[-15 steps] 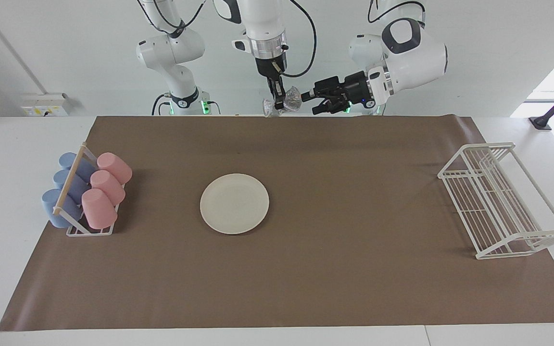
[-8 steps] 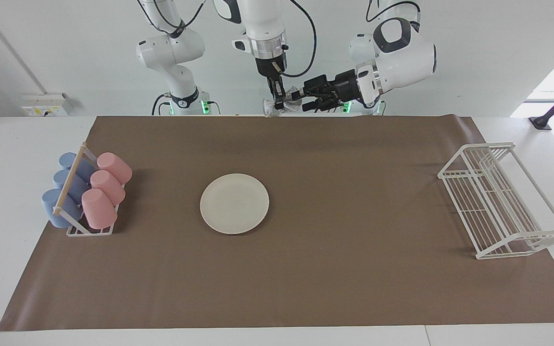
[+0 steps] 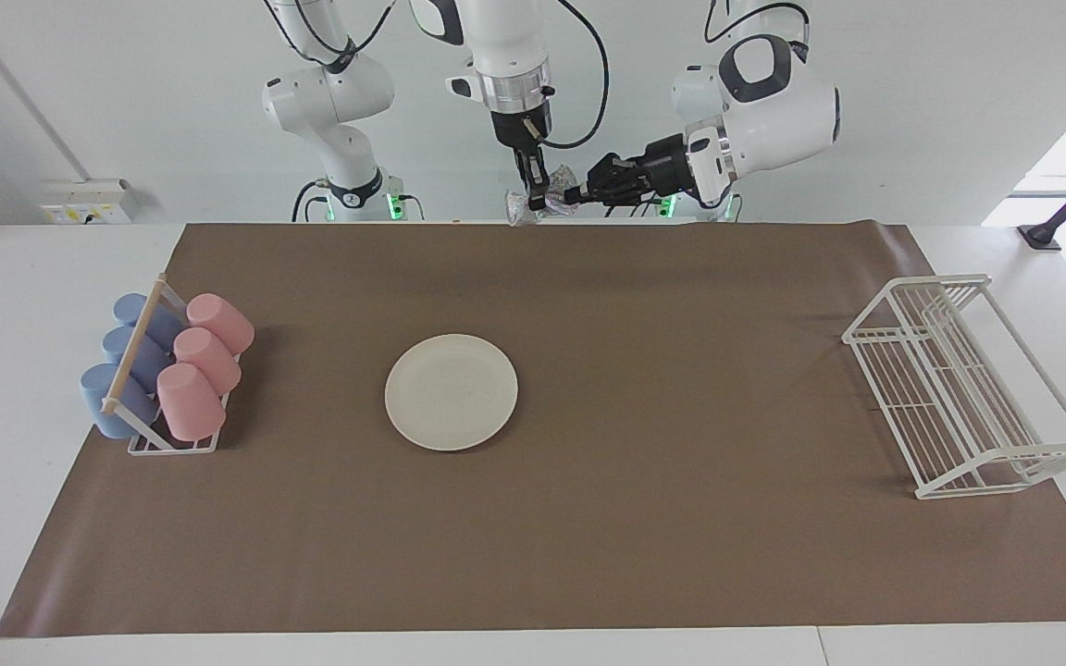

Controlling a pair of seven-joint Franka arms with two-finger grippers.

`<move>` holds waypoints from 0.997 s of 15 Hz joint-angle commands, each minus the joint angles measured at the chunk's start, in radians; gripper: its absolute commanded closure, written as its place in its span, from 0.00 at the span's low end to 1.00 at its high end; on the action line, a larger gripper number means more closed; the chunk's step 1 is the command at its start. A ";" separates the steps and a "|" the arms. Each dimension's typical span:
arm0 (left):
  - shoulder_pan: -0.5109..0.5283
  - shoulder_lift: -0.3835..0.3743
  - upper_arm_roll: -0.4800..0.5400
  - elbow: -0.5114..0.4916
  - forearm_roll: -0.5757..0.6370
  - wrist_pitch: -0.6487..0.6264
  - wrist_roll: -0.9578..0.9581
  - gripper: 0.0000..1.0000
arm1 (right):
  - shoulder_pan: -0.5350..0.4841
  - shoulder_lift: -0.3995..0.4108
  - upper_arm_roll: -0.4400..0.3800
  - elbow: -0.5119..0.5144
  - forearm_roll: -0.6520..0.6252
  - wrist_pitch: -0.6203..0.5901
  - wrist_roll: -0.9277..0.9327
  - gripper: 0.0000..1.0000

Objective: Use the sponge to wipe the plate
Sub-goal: 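Grasp the sponge with the left gripper while the right gripper releases it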

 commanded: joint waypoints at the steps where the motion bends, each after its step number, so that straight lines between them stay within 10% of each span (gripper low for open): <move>1: -0.007 -0.020 0.012 -0.016 -0.016 -0.013 -0.016 1.00 | -0.007 0.001 0.004 0.002 -0.014 0.007 0.015 0.45; 2: -0.007 -0.020 0.014 -0.016 -0.016 -0.013 -0.016 1.00 | -0.011 -0.001 0.004 0.000 -0.017 0.004 0.015 0.05; 3: -0.007 -0.021 0.014 -0.016 -0.016 -0.013 -0.016 1.00 | -0.017 -0.002 0.003 0.000 -0.019 0.007 0.000 0.00; 10: 0.047 -0.017 0.015 -0.016 0.017 -0.010 -0.036 1.00 | -0.155 -0.016 -0.006 0.002 -0.018 -0.025 -0.654 0.00; 15: 0.107 0.002 0.015 -0.001 0.265 -0.019 -0.036 1.00 | -0.307 -0.016 -0.006 0.005 -0.018 -0.051 -1.202 0.00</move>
